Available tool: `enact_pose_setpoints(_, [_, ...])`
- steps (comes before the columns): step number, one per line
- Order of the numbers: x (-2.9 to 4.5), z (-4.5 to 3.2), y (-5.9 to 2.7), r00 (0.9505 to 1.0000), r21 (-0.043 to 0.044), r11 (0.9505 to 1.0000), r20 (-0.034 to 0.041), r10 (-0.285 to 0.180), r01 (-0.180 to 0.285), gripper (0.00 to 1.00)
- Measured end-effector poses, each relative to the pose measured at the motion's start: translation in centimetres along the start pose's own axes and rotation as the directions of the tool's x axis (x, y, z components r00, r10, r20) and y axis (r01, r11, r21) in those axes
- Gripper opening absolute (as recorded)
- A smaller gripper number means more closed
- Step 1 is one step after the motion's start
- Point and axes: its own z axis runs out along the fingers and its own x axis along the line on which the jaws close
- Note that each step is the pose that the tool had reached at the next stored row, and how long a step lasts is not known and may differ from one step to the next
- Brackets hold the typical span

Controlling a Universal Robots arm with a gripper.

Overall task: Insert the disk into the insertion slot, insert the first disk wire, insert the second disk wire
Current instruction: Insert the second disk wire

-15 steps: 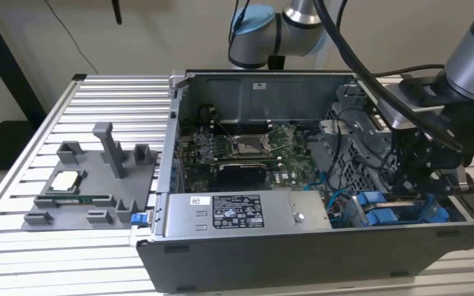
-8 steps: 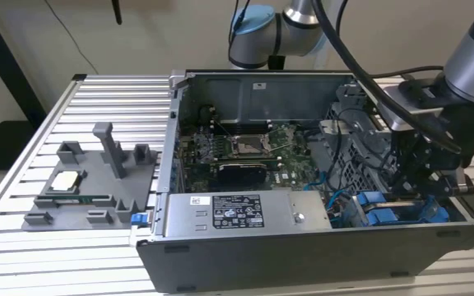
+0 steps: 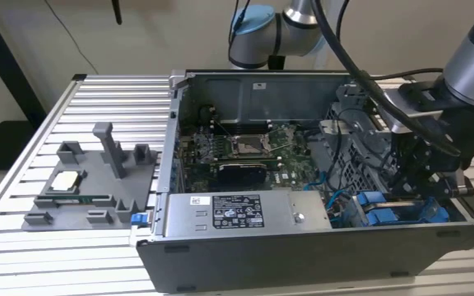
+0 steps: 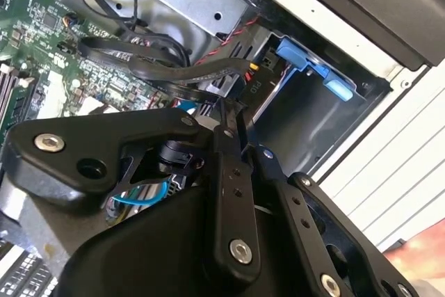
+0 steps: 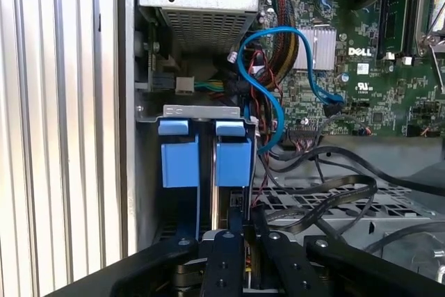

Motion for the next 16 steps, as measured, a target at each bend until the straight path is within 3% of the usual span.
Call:
enact_pose_setpoints(3, [0.02, 0.32, 0.02, 1.0, 0.0, 1.0, -0.0007, 0.0, 0.0, 0.16])
enact_pose_setpoints(6, [0.01, 0.27, 0.01, 1.0, 0.0002, 1.0, 0.0094, 0.001, -0.001, 0.18])
enact_pose_setpoints(7, [0.0, 0.05, 0.0, 0.9999, 0.0002, 1.0, 0.0121, 0.002, -0.002, 0.24])
enact_pose_setpoints(13, [-0.2, -2.41, -0.12, 0.9999, 0.0003, 1.0, 0.0143, 0.003, -0.003, 0.24])
enact_pose_setpoints(16, [-0.22, -2.69, -0.13, 0.9999, 0.0003, 1.0, 0.0147, 0.003, -0.003, 0.24])
